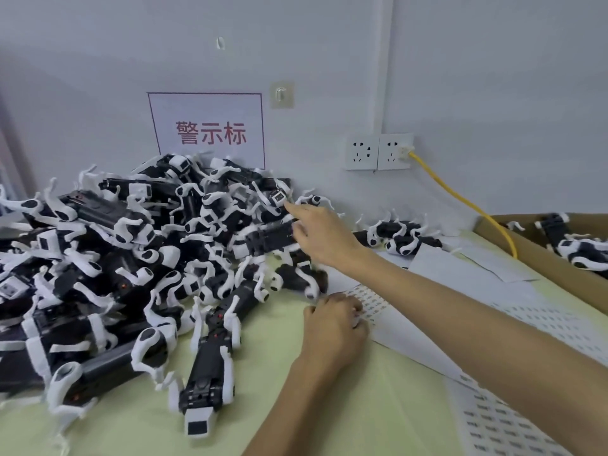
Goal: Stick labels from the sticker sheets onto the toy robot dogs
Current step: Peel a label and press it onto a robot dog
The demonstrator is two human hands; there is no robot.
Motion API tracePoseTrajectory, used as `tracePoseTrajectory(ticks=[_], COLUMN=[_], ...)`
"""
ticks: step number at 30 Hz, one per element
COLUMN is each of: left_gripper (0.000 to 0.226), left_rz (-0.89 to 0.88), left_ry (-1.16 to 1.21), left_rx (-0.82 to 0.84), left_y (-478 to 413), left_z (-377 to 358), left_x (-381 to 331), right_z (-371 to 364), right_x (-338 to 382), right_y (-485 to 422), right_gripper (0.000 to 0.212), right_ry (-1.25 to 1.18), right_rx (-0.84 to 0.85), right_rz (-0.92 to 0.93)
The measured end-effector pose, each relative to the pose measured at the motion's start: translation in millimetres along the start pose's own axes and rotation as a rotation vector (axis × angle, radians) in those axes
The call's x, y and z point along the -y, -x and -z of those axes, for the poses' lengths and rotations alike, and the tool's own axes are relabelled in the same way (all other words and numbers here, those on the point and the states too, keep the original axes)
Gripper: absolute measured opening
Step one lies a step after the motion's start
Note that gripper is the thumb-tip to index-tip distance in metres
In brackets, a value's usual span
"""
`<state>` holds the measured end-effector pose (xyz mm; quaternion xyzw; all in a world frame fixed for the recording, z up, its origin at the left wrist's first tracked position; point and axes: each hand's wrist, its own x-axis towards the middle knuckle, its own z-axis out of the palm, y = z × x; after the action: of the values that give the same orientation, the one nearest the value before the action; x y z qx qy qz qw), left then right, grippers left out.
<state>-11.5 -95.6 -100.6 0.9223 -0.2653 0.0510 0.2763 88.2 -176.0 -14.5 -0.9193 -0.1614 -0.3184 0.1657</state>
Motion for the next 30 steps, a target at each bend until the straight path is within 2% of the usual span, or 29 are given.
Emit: tracePoseTrajectory(ticks=[3,5,6,8,10,16,20,23,25,27,28,30], left_gripper=[0.03,0.031,0.031,0.032,0.033,0.033,0.034,0.034,0.027,0.02,0.021,0.034], left_rz=[0.001,0.003,0.006,0.01,0.013,0.019,0.01,0.021,0.063,0.151,0.205,0.26], left_ry=[0.007,0.005,0.007,0.003,-0.001,0.001,0.001,0.037,0.276,0.691,0.909,1.25], left_rx=[0.001,0.005,0.01,0.018,0.024,0.025,0.011,-0.027,-0.108,-0.176,-0.164,-0.016], left_y=[0.3,0.3,0.3,0.3,-0.6,-6.8,-8.1,-10.4,-13.3,-16.6,-17.9,-20.4], left_z=[2.5,3.5,3.4,3.0,2.9,3.0,-2.2,-4.9,-2.5,2.6,7.0,15.5], left_x=[-1.1,-2.1,-2.3,-2.5,-2.3,-1.2,1.5,3.1,2.8,1.0,-0.2,-0.7], right_z=[7.5,13.0,15.3,16.5,9.7,-0.7,26.2,66.9,92.2,107.0,111.3,113.8], right_x=[-10.5,-17.8,-20.9,-24.4,-28.4,-26.3,-12.0,-6.2,-6.8,-10.1,-12.4,-18.4], right_y=[-8.8,-10.2,-8.2,-0.6,9.8,28.0,26.1,21.5,25.3,39.1,48.9,70.7], right_gripper=[0.029,0.02,0.018,0.038,0.056,0.05,0.051,0.048,0.039,0.024,0.017,0.01], right_ry=[-0.08,-0.202,-0.235,-0.184,-0.139,-0.286,-0.358,-0.599,-0.809,-0.954,-1.023,-1.168], right_rx=[-0.03,0.043,0.135,0.379,0.49,0.237,-0.04,-0.199,-0.245,-0.261,-0.257,-0.225], right_rz=[-0.098,-0.198,-0.219,-0.185,-0.163,-0.184,-0.186,-0.247,-0.306,-0.342,-0.363,-0.413])
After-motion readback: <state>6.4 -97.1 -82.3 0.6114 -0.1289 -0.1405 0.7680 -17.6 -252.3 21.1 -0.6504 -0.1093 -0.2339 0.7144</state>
